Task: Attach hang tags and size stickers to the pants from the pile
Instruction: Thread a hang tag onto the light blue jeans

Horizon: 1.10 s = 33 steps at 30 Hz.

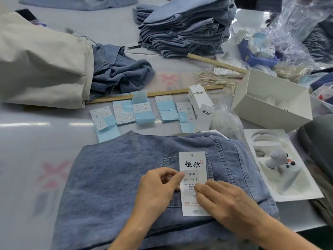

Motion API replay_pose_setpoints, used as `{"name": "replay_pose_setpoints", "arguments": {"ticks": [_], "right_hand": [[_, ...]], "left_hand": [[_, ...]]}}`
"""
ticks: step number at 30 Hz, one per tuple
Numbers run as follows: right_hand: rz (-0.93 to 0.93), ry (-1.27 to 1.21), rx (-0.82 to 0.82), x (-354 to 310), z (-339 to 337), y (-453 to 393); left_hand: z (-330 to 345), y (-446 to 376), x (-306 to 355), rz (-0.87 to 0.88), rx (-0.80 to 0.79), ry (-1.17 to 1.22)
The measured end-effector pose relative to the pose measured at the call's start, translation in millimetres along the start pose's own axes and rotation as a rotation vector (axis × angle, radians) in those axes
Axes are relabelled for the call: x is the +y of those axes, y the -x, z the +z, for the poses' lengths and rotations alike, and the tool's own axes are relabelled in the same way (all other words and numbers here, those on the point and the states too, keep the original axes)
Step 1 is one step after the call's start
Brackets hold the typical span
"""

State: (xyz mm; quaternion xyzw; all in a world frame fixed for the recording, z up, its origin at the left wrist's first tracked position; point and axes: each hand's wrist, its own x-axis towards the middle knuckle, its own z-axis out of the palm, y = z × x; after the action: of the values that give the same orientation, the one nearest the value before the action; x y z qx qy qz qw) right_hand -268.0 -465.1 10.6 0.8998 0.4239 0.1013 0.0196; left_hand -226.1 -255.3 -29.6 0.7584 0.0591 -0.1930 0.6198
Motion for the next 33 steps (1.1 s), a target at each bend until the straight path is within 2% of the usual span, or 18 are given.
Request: {"name": "replay_pose_setpoints", "arguments": {"ticks": [5, 13, 18, 22, 26, 29, 30, 31, 33], "right_hand": [[0.017, -0.067, -0.066, -0.4, -3.4, -0.4], [0.086, -0.026, -0.091, -18.9, -15.8, 19.8], [0.183, -0.081, 0.017, -28.4, -23.4, 17.7], [0.324, -0.148, 0.191, -11.2, -14.8, 7.1], [0.549, -0.285, 0.380, 48.4, -8.0, -0.2], [0.881, -0.368, 0.599, 119.2, 3.3, -3.0], [1.013, -0.414, 0.612, 146.2, 10.0, -3.2], [1.136, -0.459, 0.546, 173.3, 18.7, -3.8], [1.285, -0.507, 0.269, 215.4, 41.9, -6.3]], "left_hand": [[6.0, -12.6, 5.0, 0.078, 0.073, -0.335], [11.1, -22.4, 1.8, 0.082, 0.103, -0.428], [8.1, -10.1, 6.7, 0.072, 0.097, -0.412], [11.1, 2.1, 7.5, 0.064, 0.016, -0.563], [18.2, 0.5, 15.9, 0.064, 0.005, -0.651], [18.1, -3.0, 19.4, 0.107, 0.045, -0.708], [20.6, -2.6, 21.2, 0.135, 0.101, -0.713], [24.1, -3.0, 22.8, 0.203, 0.205, -0.679], [28.0, -8.4, 32.6, 0.347, 0.440, -0.532]]}}
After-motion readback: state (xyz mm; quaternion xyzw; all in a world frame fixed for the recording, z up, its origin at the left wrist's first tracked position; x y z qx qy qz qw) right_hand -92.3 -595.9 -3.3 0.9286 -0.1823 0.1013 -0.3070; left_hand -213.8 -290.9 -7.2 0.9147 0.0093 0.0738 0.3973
